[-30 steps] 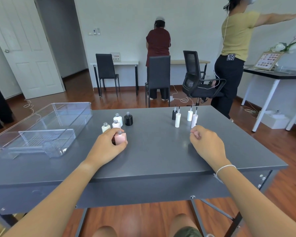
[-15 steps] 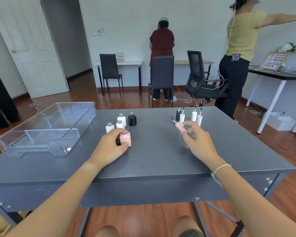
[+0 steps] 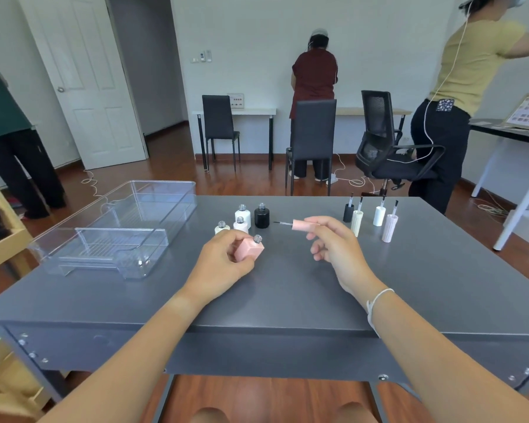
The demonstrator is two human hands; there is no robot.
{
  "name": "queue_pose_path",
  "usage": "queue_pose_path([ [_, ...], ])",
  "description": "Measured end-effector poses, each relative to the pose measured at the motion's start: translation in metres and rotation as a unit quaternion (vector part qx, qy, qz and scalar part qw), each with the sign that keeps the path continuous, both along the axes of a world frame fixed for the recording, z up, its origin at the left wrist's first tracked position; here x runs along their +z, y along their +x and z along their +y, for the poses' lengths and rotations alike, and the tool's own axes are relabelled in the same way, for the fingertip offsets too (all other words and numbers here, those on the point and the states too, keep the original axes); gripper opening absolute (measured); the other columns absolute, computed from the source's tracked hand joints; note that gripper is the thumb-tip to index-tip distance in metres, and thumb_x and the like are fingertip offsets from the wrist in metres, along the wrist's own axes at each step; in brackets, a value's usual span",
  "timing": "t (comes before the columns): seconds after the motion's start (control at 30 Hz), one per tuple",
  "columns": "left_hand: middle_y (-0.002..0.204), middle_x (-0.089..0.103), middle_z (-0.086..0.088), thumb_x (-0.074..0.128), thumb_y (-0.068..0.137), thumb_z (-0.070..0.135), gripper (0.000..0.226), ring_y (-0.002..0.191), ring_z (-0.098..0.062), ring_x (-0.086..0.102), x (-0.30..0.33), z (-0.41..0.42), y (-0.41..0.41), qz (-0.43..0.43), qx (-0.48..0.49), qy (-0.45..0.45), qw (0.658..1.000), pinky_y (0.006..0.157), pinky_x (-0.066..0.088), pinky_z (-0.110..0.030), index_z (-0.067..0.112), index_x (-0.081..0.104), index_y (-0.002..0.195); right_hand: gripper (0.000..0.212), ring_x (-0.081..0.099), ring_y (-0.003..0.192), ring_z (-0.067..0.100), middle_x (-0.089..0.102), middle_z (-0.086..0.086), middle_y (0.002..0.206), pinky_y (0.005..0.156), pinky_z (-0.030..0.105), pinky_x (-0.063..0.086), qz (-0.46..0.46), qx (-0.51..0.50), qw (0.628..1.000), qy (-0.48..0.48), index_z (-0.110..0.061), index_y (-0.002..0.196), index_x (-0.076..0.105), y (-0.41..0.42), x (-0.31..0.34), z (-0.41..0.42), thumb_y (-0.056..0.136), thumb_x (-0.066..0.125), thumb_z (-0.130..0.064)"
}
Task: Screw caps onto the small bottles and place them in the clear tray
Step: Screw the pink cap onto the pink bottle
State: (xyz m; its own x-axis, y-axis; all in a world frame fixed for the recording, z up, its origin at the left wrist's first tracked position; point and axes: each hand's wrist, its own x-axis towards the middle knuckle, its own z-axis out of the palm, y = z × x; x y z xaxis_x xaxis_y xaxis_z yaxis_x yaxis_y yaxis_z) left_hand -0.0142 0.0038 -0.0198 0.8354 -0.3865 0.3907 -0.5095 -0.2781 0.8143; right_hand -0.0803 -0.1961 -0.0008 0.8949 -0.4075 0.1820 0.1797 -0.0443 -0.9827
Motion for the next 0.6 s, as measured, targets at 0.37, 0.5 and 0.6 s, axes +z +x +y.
queue_pose_path([
  [0.37, 0.088, 0.052, 0.008, 0.066, 0.072, 0.007, 0.041, 0.076, -0.002, 0.054, -0.002, 0.000, 0.002, -0.046, -0.008, 0.010, 0.999, 0.067, 0.038, -0.006, 0.045, 0.061, 0.086, 0.023, 0.040, 0.046, 0.007, 0.051, -0.017, 0.050, 0.045, 0.016, 0.038, -0.053, -0.026, 0.998, -0.037, -0.020, 0.081, 0.065, 0.005, -0.005, 0.008, 0.086, 0.047, -0.007],
  [0.5, 0.089, 0.052, 0.004, 0.066, 0.072, 0.008, 0.039, 0.079, -0.006, 0.053, -0.002, 0.000, 0.002, -0.056, -0.009, 0.022, 0.998, 0.067, 0.039, -0.008, 0.043, 0.063, 0.089, 0.027, 0.039, 0.047, 0.006, 0.049, -0.012, 0.055, 0.045, 0.015, 0.038, -0.061, -0.023, 0.996, -0.064, -0.026, 0.078, 0.063, 0.002, -0.004, 0.013, 0.088, 0.045, -0.008],
  [0.6, 0.089, 0.051, 0.007, 0.066, 0.073, 0.009, 0.040, 0.080, -0.005, 0.053, -0.002, 0.000, 0.001, -0.061, -0.011, 0.026, 0.998, 0.067, 0.039, -0.008, 0.044, 0.062, 0.090, 0.025, 0.039, 0.048, 0.006, 0.047, -0.009, 0.060, 0.045, 0.015, 0.037, -0.058, -0.024, 0.995, -0.079, -0.027, 0.078, 0.062, 0.001, -0.004, 0.014, 0.088, 0.047, -0.010],
])
